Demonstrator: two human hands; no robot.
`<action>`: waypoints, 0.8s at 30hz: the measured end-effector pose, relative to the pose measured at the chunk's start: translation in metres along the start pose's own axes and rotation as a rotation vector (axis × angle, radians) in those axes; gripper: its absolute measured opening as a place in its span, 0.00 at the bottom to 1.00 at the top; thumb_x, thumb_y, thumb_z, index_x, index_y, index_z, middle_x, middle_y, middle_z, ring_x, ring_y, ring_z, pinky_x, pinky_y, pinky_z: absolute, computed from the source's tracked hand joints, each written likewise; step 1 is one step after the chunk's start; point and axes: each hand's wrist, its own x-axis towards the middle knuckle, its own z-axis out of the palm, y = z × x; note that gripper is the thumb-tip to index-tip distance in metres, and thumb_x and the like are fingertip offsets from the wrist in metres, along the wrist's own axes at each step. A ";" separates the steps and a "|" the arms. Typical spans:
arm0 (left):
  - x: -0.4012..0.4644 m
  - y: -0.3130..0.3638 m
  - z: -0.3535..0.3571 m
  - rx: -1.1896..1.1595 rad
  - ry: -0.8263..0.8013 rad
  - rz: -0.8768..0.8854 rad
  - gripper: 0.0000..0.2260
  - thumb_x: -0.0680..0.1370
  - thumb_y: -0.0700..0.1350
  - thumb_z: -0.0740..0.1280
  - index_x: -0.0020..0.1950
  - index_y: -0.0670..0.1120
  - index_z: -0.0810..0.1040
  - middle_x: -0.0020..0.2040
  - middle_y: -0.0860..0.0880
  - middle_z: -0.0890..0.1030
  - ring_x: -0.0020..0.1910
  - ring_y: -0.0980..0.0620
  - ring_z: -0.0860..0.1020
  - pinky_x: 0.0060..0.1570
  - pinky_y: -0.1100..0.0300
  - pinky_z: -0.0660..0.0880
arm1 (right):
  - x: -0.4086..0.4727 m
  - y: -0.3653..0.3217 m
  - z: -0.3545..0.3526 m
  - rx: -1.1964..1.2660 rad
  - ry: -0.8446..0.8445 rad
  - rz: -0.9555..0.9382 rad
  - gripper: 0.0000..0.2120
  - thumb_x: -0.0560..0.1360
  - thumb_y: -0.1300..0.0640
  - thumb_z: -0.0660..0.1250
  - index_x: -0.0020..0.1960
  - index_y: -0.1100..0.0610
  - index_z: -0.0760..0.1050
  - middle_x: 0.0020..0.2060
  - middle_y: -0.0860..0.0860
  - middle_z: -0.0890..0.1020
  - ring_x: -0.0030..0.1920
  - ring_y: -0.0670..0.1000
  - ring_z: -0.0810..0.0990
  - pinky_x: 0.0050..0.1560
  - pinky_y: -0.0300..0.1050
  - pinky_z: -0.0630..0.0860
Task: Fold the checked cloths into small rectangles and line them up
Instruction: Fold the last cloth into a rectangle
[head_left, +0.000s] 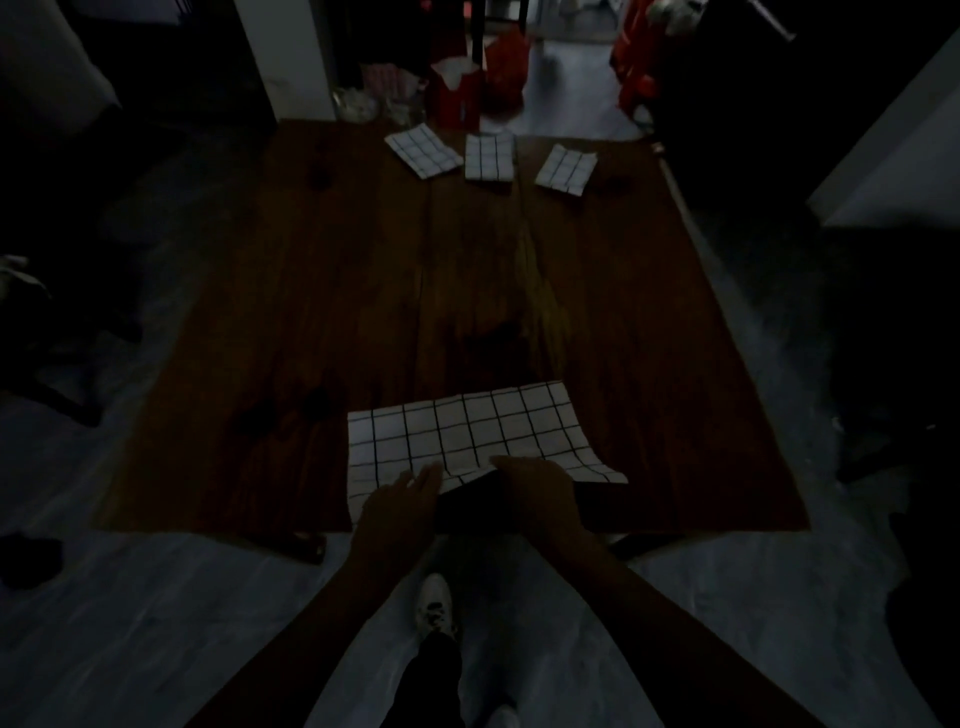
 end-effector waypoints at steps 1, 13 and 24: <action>0.003 0.002 -0.002 -0.035 0.008 -0.006 0.29 0.55 0.48 0.82 0.52 0.39 0.80 0.39 0.43 0.83 0.31 0.47 0.81 0.22 0.58 0.75 | 0.004 0.000 -0.011 -0.004 -0.022 0.003 0.18 0.74 0.57 0.69 0.64 0.57 0.75 0.54 0.56 0.83 0.53 0.56 0.81 0.55 0.49 0.75; 0.064 0.035 -0.088 -0.756 0.109 -0.503 0.14 0.82 0.47 0.57 0.54 0.42 0.78 0.49 0.43 0.81 0.46 0.47 0.78 0.46 0.62 0.69 | 0.044 0.013 -0.143 0.202 0.195 -0.174 0.11 0.74 0.61 0.68 0.51 0.49 0.83 0.51 0.47 0.84 0.57 0.49 0.78 0.66 0.57 0.64; 0.098 0.036 -0.065 -1.260 -0.189 -0.852 0.18 0.81 0.51 0.58 0.63 0.39 0.74 0.61 0.39 0.76 0.60 0.40 0.74 0.62 0.48 0.70 | 0.010 0.026 -0.204 0.451 0.208 -0.154 0.18 0.74 0.63 0.68 0.53 0.41 0.79 0.61 0.42 0.76 0.74 0.48 0.58 0.73 0.62 0.47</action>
